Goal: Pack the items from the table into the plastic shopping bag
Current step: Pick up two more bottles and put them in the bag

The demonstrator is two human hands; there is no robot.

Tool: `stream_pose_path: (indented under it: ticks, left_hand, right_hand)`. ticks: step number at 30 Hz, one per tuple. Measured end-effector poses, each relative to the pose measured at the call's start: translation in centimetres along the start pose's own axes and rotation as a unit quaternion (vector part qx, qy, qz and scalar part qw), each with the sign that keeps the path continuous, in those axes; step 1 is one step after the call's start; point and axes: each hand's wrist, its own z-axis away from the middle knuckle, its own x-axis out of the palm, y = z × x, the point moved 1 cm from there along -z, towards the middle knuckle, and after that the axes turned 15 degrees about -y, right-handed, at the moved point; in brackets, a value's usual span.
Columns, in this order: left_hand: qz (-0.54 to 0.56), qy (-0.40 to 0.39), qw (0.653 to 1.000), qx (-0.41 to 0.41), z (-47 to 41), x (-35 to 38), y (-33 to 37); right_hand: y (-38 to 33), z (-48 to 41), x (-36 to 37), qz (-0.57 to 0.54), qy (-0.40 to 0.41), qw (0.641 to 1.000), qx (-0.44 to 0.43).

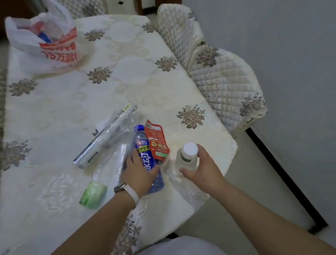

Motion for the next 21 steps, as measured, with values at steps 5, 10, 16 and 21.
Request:
stream_pose_path:
  ticks: [5, 10, 16, 21]
  left_hand:
    - [0.141, -0.043, 0.989, -0.032, -2.1, -0.3, 0.8]
    - [0.283, -0.066, 0.954, -0.078, -3.3, -0.4, 0.8]
    - [0.321, -0.042, 0.940, -0.103, -2.7, -0.3, 0.9]
    - [0.352, 0.002, 0.928, -0.118, -1.3, 0.3, 2.0]
  right_hand:
    - [-0.8, -1.5, -0.2, -0.004, -0.018, 0.999, -0.037]
    - [-1.2, -1.8, -0.5, 0.003, -0.037, 0.999, -0.038]
    - [-1.3, -2.4, -1.1, 0.010, -0.060, 0.997, -0.038]
    - [-1.8, -2.7, -2.5, -0.013, -0.110, 0.992, -0.056]
